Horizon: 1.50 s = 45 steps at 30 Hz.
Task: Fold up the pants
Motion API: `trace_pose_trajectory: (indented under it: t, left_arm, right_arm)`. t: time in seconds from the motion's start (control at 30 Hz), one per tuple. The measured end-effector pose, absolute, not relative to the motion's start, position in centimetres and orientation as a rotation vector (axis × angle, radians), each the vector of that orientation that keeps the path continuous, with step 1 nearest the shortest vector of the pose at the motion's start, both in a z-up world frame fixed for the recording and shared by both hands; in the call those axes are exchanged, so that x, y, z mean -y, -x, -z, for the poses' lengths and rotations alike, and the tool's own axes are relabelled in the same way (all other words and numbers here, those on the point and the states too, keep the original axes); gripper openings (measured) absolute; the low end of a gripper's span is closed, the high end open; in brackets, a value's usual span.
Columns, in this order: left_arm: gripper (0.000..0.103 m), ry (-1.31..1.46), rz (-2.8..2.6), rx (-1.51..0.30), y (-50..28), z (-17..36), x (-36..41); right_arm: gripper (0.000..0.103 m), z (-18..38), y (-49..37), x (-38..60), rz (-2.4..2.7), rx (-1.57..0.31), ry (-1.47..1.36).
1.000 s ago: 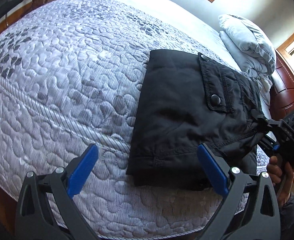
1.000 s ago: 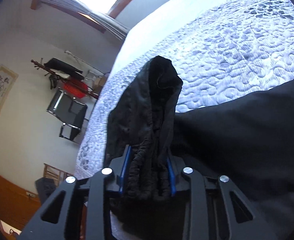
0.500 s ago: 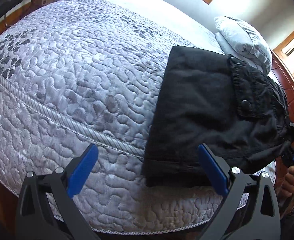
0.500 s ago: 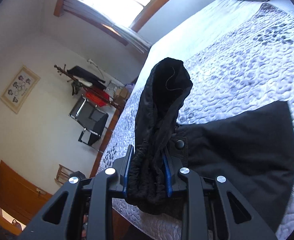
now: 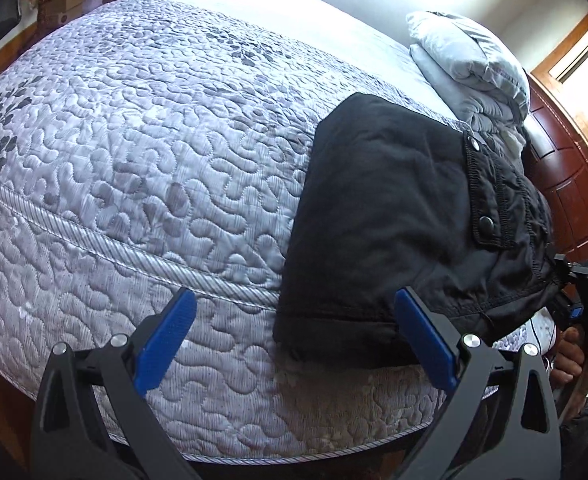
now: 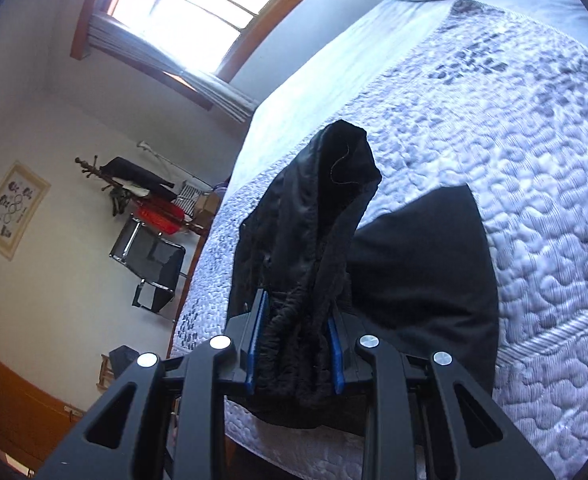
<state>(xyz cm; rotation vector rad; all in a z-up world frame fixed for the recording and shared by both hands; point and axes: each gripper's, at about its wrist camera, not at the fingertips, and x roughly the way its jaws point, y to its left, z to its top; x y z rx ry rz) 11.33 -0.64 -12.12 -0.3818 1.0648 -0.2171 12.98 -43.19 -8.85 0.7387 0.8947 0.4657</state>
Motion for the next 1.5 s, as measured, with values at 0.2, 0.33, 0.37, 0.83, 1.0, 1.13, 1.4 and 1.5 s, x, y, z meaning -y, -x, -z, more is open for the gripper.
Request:
trace_pose_trajectory:
  t: [0.2, 0.33, 0.37, 0.83, 1.0, 1.13, 1.4, 1.5]
  left_arm:
    - [0.099, 0.372, 0.221, -1.077, -11.4, 12.3, 1.0]
    - [0.099, 0.368, 0.216, -1.078, -11.4, 12.4, 1.0]
    - [0.099, 0.37, 0.217, -1.08, -11.4, 12.4, 1.0]
    - [0.099, 0.376, 0.195, -1.092, -11.7, 12.9, 0.3]
    - [0.099, 0.397, 0.165, -1.125, -12.3, 14.2, -0.3]
    - [0.099, 0.425, 0.168, -1.132, -12.4, 14.6, -0.7]
    - [0.1, 0.421, 0.175, -1.146, -12.2, 14.8, -0.2]
    - [0.1, 0.394, 0.188, -1.141, -12.2, 14.5, 0.5]
  right_arm:
    - [0.027, 12.5, -12.9, 44.1, -0.414, -0.945, -0.779]
    - [0.027, 13.9, -12.9, 44.7, -0.395, -0.956, -0.79]
    - [0.027, 14.3, -13.0, 44.8, -0.388, -0.964, -0.789]
    - [0.067, 15.7, -10.5, 46.9, -0.364, -1.0, -0.831]
    - [0.066, 15.8, -10.4, 46.0, -0.381, -1.031, -0.816]
    - [0.045, 15.9, -10.6, 45.2, -0.341, -1.035, -0.744]
    - [0.039, 15.4, -10.3, 45.9, -0.334, -1.018, -0.732]
    - [0.038, 15.8, -10.3, 46.6, -0.326, -1.027, -0.745]
